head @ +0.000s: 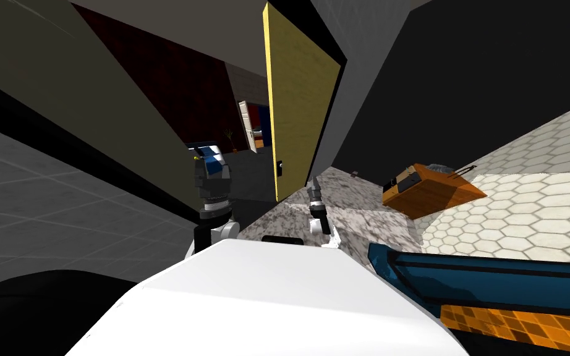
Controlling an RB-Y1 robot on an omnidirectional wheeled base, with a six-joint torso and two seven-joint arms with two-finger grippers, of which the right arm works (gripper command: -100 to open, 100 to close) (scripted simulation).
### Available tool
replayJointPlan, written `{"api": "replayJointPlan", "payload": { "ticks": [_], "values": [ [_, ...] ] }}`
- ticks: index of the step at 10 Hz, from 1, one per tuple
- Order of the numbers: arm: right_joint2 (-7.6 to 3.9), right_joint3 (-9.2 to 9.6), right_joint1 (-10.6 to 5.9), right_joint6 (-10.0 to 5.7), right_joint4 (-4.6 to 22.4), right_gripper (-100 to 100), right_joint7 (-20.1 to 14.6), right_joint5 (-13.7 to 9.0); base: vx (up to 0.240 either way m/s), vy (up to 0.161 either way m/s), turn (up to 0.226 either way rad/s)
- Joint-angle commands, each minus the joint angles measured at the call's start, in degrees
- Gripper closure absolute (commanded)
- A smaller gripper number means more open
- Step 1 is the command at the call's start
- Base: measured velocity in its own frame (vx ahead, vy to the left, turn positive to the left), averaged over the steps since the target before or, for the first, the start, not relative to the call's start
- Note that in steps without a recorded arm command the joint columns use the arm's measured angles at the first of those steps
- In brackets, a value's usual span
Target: Push the door open
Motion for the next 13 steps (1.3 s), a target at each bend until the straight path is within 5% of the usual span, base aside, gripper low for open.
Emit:
{"api": "replayJointPlan", "payload": {
  "ticks": [1,6,13],
  "values": [
    [-0.11,0.59,-1.48,0.47,2.51,-100,-0.19,-0.04,0.069,-0.077,0.095],
    [-0.33,2.15,-6.48,1.46,10.6,-100,-0.9,-0.31,0.082,-0.085,0.107],
    [-0.07,3.71,-11.48,2.45,19.41,-100,-1.62,-0.58,0.055,-0.067,0.075]
  ]
}}
